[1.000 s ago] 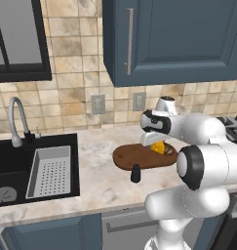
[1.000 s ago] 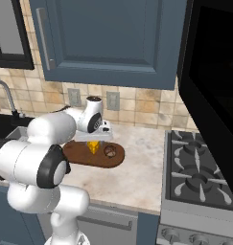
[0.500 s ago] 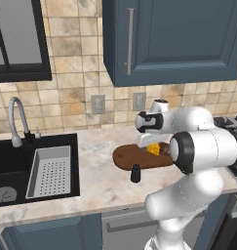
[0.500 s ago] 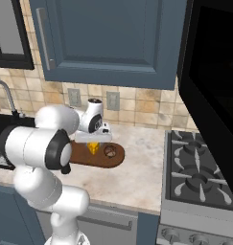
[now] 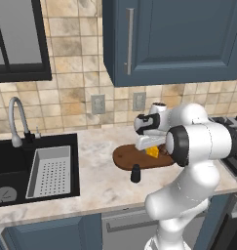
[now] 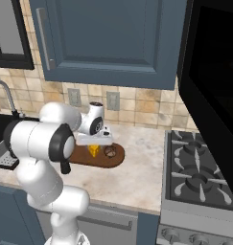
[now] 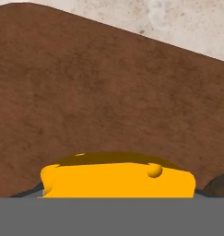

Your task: Retrieve the reheated potato from the microwave, then place the potato, cheese, and condiment on the cutting board.

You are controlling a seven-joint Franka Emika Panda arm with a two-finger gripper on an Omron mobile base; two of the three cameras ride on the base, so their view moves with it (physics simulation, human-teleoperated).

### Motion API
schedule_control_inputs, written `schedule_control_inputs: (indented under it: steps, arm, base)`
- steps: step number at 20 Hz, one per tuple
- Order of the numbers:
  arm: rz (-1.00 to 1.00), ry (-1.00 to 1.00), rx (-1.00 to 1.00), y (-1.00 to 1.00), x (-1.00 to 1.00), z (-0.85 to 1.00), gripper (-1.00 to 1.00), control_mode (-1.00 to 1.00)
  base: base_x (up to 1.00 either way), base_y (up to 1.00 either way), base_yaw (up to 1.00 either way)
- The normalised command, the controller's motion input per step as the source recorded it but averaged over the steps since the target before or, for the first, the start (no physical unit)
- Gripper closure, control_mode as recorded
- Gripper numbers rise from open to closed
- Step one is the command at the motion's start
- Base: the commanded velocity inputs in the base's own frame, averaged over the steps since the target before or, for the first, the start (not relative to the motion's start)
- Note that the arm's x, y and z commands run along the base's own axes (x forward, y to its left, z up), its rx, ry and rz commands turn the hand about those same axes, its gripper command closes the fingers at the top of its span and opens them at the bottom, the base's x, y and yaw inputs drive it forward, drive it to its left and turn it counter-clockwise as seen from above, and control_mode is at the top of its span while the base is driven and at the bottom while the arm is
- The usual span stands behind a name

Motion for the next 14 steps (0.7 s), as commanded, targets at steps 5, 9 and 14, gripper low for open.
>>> schedule_control_inputs:
  steps: [5,9,14]
  arm:
    - [0.0,0.03,0.0,0.0,0.04,-0.2,1.0,-1.0]
    - [0.0,0.02,0.0,0.0,0.07,-0.17,1.0,-1.0]
    - [0.0,0.0,0.0,0.0,0.05,-0.13,1.0,-1.0]
  base:
    - [0.0,0.0,0.0]
    - [0.0,0.0,0.0]
    - [0.0,0.0,0.0]
